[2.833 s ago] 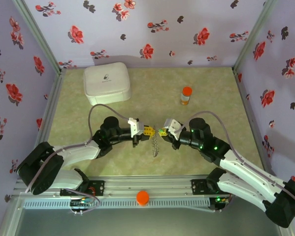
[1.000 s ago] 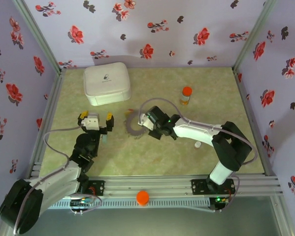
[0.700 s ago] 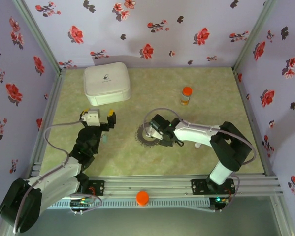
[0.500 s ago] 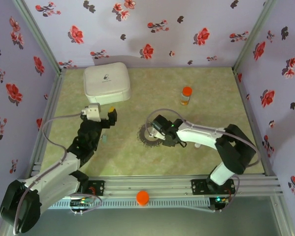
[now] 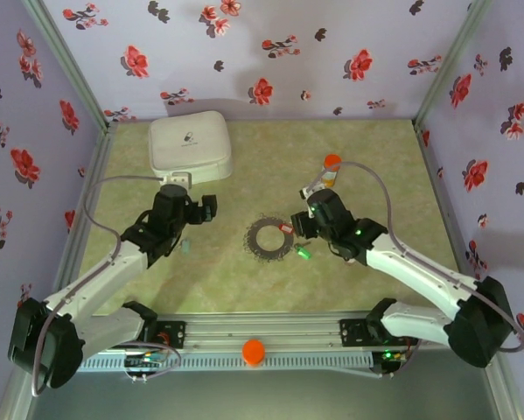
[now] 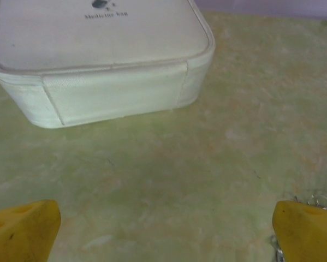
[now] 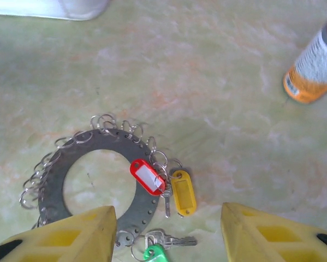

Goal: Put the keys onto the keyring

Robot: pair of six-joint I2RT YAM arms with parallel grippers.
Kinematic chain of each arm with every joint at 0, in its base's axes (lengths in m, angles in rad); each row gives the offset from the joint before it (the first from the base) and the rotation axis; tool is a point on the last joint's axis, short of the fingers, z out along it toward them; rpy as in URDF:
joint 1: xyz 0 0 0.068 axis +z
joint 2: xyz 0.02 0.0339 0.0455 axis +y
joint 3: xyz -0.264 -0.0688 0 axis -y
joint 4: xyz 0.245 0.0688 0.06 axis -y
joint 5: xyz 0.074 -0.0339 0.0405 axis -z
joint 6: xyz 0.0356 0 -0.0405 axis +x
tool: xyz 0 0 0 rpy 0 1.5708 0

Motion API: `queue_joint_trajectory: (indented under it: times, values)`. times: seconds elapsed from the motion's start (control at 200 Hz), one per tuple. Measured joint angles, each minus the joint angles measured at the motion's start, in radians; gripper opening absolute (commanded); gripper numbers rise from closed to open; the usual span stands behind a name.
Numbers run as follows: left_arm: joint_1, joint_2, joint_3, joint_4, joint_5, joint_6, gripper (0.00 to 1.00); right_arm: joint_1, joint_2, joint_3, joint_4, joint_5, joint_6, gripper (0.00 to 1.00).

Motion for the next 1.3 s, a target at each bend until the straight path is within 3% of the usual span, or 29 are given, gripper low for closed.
queue_joint_trajectory:
  times: [0.18, 0.345, 0.605, 0.815, 1.02, 1.3]
  values:
    - [-0.032, 0.026, 0.01, -0.082, 0.072, -0.051, 1.0, -0.041, 0.085, 0.0, -0.066, -0.012, 0.156, 0.52]
    - [-0.17, 0.081, 0.012, -0.049, 0.083, -0.055, 1.0, -0.103, 0.116, -0.004, -0.024, -0.094, 0.246, 0.48]
    - [-0.258, 0.212, 0.053, 0.012, 0.079, -0.116, 1.0, -0.148, 0.449, 0.156, 0.048, -0.264, 0.24, 0.5]
    - [-0.247, 0.254, 0.074, -0.012, 0.079, -0.141, 1.0, -0.153, 0.586, 0.328, 0.007, -0.263, 0.126, 0.52]
    - [-0.172, 0.32, 0.097, -0.01, 0.077, -0.175, 1.0, -0.158, 0.728, 0.443, -0.05, -0.286, 0.059, 0.51]
    - [-0.019, 0.324, 0.03, 0.092, 0.068, -0.21, 1.0, -0.132, 0.726, 0.443, -0.238, -0.356, 0.017, 0.51]
